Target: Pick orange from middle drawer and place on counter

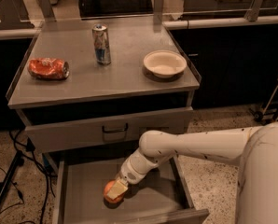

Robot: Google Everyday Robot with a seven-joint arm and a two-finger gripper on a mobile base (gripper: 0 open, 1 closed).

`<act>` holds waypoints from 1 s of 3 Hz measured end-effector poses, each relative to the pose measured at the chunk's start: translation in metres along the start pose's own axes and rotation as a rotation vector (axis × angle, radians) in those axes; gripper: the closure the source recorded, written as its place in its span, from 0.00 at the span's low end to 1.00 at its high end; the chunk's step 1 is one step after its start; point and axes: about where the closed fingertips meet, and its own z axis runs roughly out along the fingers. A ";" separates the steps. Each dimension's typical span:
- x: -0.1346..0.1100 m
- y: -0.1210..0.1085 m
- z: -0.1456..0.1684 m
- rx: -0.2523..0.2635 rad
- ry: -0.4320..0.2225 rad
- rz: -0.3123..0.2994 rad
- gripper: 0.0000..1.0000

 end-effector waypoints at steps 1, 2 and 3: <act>-0.006 0.005 -0.014 -0.003 -0.012 0.000 1.00; -0.021 0.021 -0.074 0.041 -0.041 0.002 1.00; -0.023 0.020 -0.069 0.028 -0.038 0.003 1.00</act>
Offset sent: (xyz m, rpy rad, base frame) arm 0.0002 -0.0326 0.0813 0.0296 -0.0198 -0.0580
